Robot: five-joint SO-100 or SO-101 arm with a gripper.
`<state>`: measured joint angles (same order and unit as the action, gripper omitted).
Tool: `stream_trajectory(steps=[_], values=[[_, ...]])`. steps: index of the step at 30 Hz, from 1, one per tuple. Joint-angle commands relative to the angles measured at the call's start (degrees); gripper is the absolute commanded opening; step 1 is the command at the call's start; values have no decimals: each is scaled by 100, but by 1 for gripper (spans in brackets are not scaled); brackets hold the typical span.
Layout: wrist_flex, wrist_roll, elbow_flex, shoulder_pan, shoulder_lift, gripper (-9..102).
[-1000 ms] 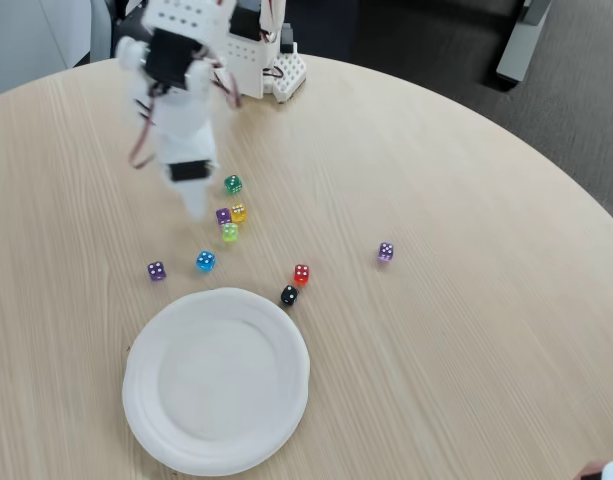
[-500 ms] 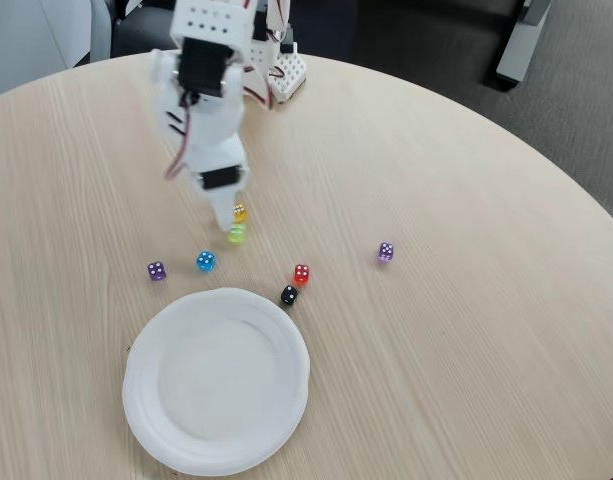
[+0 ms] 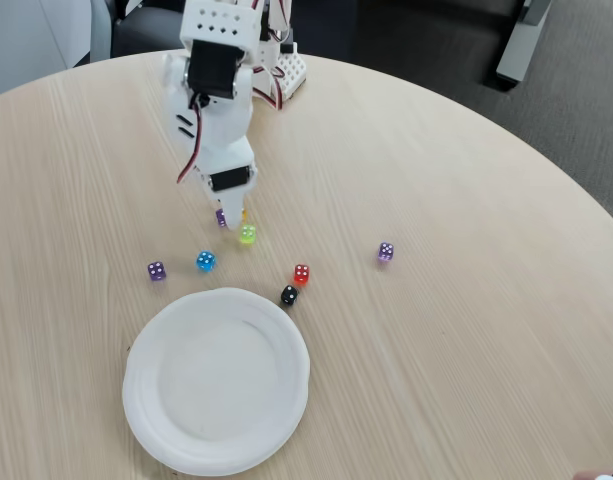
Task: Pick a purple dice and put it in the plate.
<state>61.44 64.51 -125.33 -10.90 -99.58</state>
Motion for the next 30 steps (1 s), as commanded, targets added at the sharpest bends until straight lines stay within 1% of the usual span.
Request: stream_trajectory(steps=[1,30], values=[[-44,-62,132,-18,-26,15],[26,255,132,-79,-18,15]])
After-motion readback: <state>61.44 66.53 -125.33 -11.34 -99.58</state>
